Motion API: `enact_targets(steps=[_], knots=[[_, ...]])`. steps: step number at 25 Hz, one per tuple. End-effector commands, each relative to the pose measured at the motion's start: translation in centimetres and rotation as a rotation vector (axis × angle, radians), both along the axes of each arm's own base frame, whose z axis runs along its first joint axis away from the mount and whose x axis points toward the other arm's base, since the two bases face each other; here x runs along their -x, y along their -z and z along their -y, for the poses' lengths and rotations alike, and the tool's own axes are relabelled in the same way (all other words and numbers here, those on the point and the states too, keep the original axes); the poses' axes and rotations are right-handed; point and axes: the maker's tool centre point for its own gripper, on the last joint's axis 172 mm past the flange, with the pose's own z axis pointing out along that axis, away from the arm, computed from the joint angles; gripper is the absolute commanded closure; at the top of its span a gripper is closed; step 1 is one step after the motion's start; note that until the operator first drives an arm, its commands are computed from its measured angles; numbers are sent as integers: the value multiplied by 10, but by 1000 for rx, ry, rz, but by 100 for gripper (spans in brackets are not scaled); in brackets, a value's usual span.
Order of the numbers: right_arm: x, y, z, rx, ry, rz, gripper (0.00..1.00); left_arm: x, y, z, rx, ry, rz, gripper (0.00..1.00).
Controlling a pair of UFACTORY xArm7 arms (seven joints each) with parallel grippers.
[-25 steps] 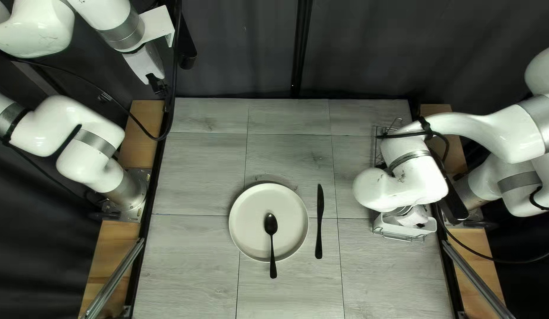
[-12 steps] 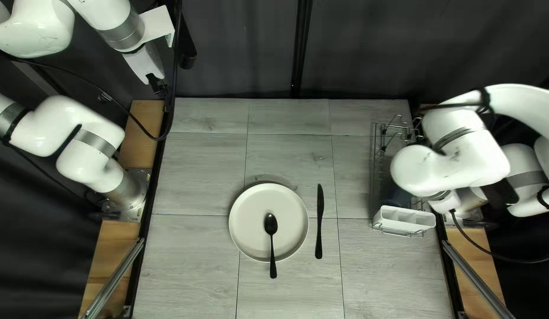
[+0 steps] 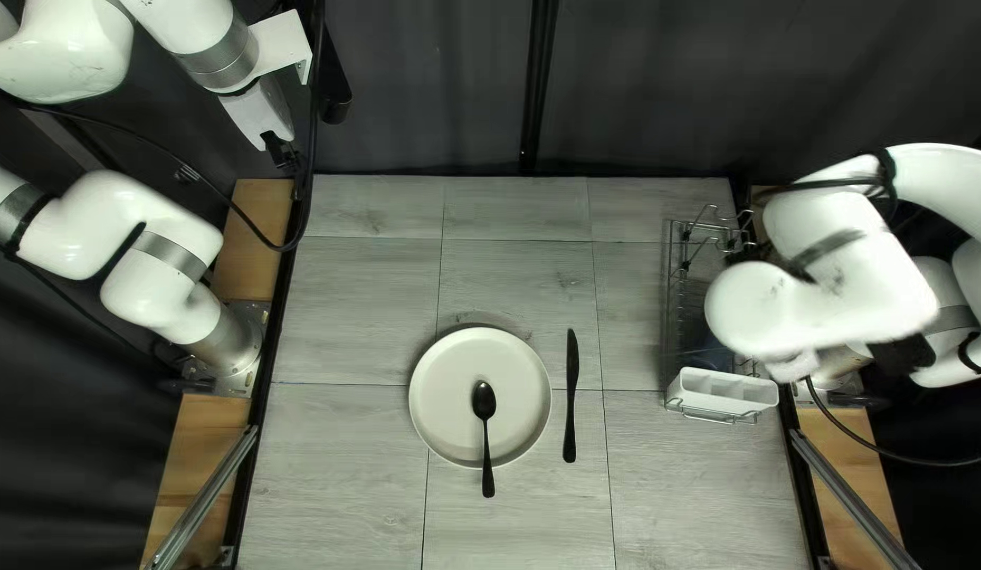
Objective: Pick up and place plate onto table. Place down one fork to the left of the plate. Place spoon and knife to the right of the plate. Place cup above the knife and spoon
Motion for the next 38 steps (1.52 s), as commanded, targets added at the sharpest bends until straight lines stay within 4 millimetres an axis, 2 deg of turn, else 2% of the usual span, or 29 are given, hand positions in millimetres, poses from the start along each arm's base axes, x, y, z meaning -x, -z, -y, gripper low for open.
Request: enact_targets(steps=[1,9,10,13,14,17,19,26,27,28,29,32,38], knots=[[-15,0,1,16,-45,21,100,0,0,0,0,0,0,0],[-15,0,1,16,-45,21,100,0,0,0,0,0,0,0],[-21,6,2,33,-67,18,100,0,0,0,0,0,0,0],[-60,24,-21,4,-139,17,100,0,0,0,0,0,0,0],[-84,28,-34,-1,-196,38,100,0,0,0,0,0,0,0],[-124,41,-44,24,-312,84,100,0,0,0,0,0,0,0],[-150,56,-45,43,-391,109,100,0,0,0,0,0,0,0],[-153,61,-47,67,-409,105,100,0,0,0,0,0,0,0],[-165,69,-58,76,-426,109,100,0,0,0,0,0,0,0],[-169,72,-61,82,-437,111,100,0,0,0,0,0,0,0],[-181,84,-61,98,-461,117,100,0,0,0,0,0,0,0],[-206,103,-44,108,-510,153,100,0,0,0,0,0,0,0],[-233,131,-26,113,-577,262,100,0,0,0,0,0,0,0]])
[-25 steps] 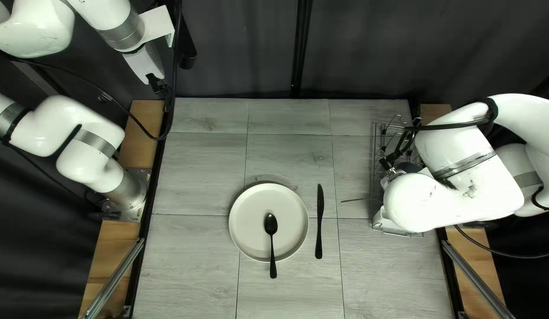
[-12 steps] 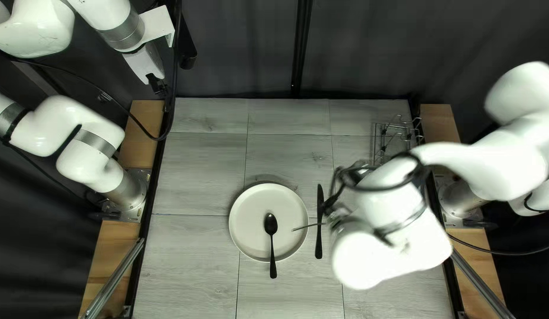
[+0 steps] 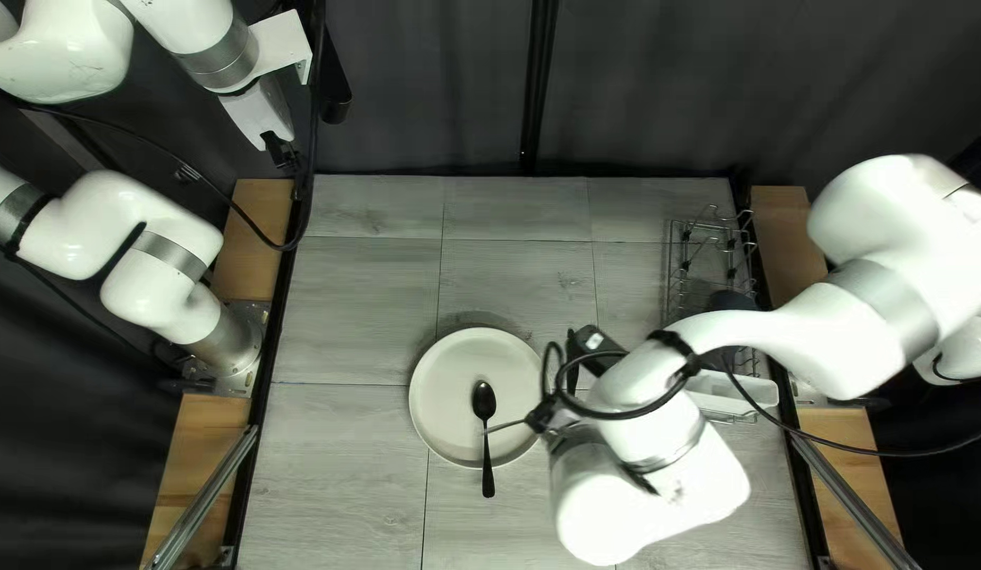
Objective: Pick up and place plate onto table. Place down one fork to the left of the plate. Place spoon and knife to the right of the plate. Place cup above the knife and spoon
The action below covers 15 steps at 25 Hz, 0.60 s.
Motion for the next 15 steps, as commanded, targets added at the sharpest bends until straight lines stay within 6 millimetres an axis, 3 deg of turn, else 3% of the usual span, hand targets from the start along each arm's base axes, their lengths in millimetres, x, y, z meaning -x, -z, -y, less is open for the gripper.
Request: enact_targets(steps=[1,8,15], knots=[[-23,26,19,-3,-56,80,100,0,0,0,0,0,0,0],[-37,55,27,-16,-111,108,100,0,0,0,0,0,0,0],[-50,68,57,-40,-190,159,100,0,0,0,0,0,0,0]])
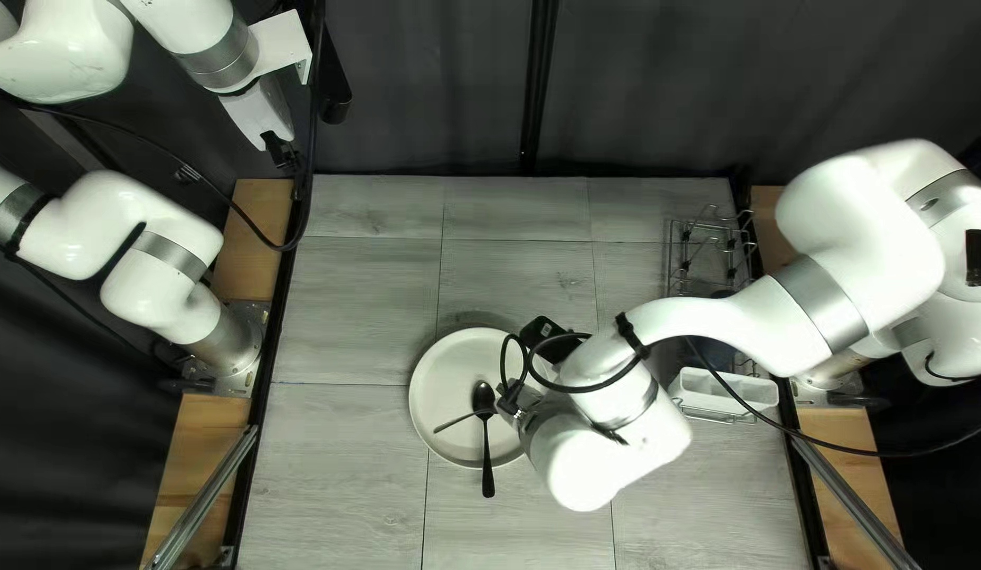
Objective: Pick up and place plate onto table. Place down one fork to the left of the plate. Place spoon and knife to the right of the plate. Place cup above the knife and spoon
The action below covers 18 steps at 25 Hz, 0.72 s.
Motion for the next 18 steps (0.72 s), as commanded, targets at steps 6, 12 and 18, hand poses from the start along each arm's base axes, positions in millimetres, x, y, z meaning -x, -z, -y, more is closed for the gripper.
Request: enact_targets(steps=[6,12,18], knots=[[-22,11,44,-31,-142,63,100,0,0,0,0,0,0,0],[-29,22,57,-63,-170,66,100,0,0,0,0,0,0,0],[-27,38,61,-90,-152,48,99,0,0,0,0,0,0,0]])
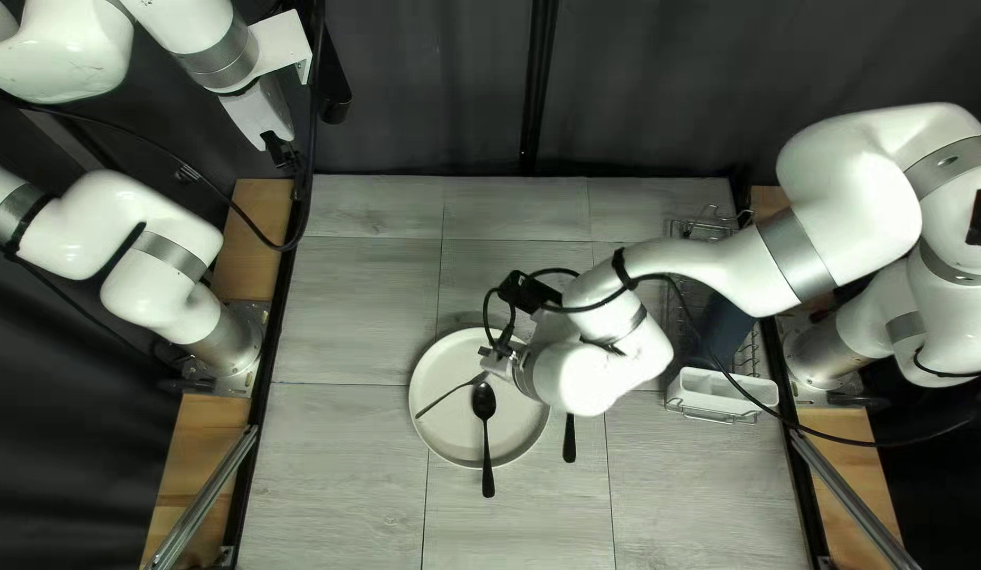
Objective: Pick up and place plate onto table. Place down one fork to the left of the plate. Place spoon and knife to the right of the plate. Place cup above the knife and spoon
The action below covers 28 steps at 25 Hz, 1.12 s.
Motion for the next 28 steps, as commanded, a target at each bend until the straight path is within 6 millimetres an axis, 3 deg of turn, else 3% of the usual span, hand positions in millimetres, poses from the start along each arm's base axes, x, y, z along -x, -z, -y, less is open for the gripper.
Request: enact_targets(steps=[1,3,5,6,7,12,17,21,28], knots=[[0,7,1,-14,8,-9,98,0,0,0,0,0,0,0],[-2,7,1,-17,9,-10,89,0,0,0,0,0,0,0],[-4,7,1,-20,9,-13,64,0,0,0,0,0,0,0],[-4,8,2,-21,10,-15,5,0,0,0,0,0,0,0],[-4,8,2,-21,11,-16,0,0,0,0,0,0,0,0],[-2,8,6,-27,24,-22,0,0,0,0,0,0,0,0],[14,-24,7,-29,49,-30,0,0,0,0,0,0,0,0],[27,-52,-11,-32,64,-62,0,0,0,0,0,0,0,0],[41,-61,-48,-51,68,-197,0,0,0,0,0,0,0,0]])
